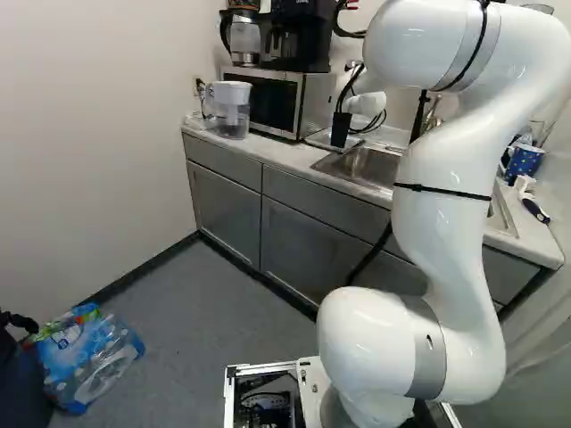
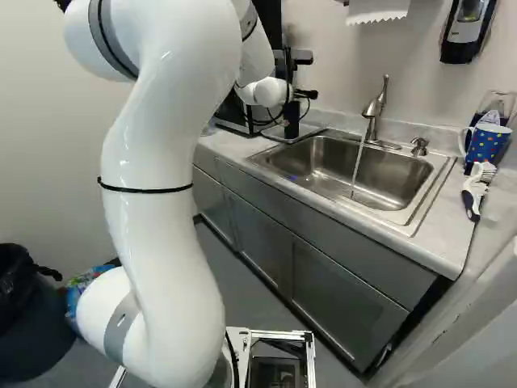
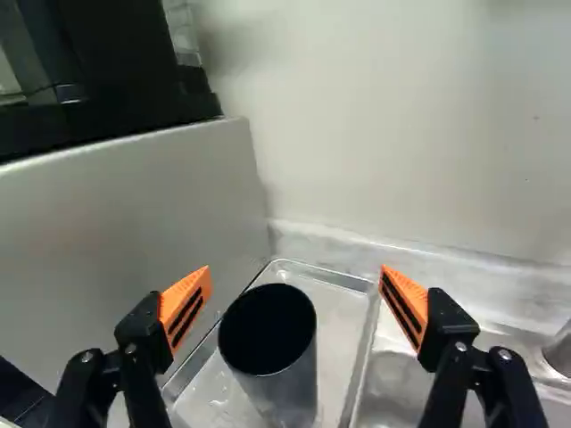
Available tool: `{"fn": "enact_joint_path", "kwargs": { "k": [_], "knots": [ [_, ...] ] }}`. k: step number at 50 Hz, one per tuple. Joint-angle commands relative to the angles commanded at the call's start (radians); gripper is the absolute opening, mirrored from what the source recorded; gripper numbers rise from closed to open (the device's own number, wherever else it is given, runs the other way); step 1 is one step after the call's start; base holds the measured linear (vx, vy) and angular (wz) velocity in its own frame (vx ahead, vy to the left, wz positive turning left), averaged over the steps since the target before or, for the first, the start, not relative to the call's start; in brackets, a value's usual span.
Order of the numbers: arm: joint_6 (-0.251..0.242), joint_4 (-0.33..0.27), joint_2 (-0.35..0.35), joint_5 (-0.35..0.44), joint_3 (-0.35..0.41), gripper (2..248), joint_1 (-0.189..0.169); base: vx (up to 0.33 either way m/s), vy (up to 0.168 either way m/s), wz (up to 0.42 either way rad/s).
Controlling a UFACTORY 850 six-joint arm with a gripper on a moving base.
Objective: Rinse the cup and place it in the tray
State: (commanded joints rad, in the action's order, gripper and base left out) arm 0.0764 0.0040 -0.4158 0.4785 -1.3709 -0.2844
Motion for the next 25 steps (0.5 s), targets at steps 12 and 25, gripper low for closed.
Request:
{"fn": "enact_joint_path", "kwargs": {
  "k": [12, 25],
  "knots": [
    [0.000, 0.000, 0.019, 0.000, -0.002, 247, -0.020, 0.000, 0.000, 0.000],
    [0.000, 0.000, 0.037, 0.000, -0.007, 247, -0.038, 0.000, 0.000, 0.000]
  ]
}}
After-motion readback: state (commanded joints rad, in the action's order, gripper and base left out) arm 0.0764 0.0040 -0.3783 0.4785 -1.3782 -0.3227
